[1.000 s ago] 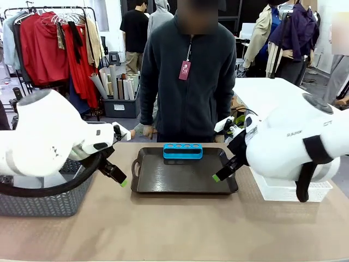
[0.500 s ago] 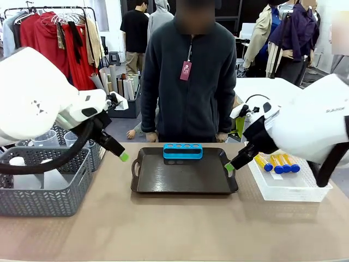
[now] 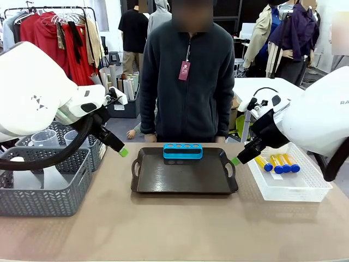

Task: Prepare the laboratory tools.
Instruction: Pick up one Large Measuring Cup and place it on the Handle tray.

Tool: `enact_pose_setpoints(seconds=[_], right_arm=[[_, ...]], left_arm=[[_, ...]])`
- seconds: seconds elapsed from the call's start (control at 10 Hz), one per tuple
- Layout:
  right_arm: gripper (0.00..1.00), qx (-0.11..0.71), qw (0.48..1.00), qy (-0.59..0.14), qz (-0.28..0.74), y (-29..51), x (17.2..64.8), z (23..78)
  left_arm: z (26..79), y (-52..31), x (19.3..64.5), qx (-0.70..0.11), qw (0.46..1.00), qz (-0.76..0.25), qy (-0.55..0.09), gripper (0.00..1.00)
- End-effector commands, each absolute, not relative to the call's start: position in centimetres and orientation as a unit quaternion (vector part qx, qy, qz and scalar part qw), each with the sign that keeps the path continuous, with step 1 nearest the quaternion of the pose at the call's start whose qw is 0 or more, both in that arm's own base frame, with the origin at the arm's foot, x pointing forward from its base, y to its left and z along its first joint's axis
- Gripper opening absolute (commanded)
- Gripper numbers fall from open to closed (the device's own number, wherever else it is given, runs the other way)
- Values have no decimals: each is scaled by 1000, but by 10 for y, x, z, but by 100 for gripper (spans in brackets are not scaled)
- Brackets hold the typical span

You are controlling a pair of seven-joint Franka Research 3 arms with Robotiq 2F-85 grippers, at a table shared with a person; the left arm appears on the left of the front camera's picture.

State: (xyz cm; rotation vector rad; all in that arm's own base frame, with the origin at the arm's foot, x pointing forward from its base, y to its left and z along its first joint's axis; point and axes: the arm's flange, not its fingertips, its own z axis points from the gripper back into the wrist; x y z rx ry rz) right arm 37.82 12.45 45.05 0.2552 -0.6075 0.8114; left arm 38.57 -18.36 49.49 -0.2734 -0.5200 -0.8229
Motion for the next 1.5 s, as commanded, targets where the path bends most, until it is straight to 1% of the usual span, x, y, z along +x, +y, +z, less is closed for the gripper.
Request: enact_pose_setpoints(seconds=[0.0,0.1,0.2,0.4,0.6,0.7,0.8,1.0,1.4], right_arm=[[100,126,867,-288,387,126,378,448],[100,122,867,-290,388,124,378,451],[100,139,850,-290,417,132,378,464],[100,159,828,-291,452,134,377,497],[100,177,807,-311,469,128,373,530],[100,179,801,-318,475,122,373,545],[100,176,793,-323,485,114,375,561],[100,165,786,-342,487,95,382,593],[100,152,799,-348,466,72,398,633]], left_arm=[[496,-182,385,-136,875,-393,-249,100],[495,-184,386,-131,875,-394,-249,100],[506,-191,385,-140,863,-419,-244,100],[530,-196,388,-172,851,-428,-250,100],[555,-199,388,-186,834,-443,-272,100],[568,-198,386,-180,826,-452,-284,100],[581,-192,384,-155,823,-458,-298,100],[609,-179,378,-149,808,-462,-333,100],[647,-161,390,-103,805,-472,-345,100]])
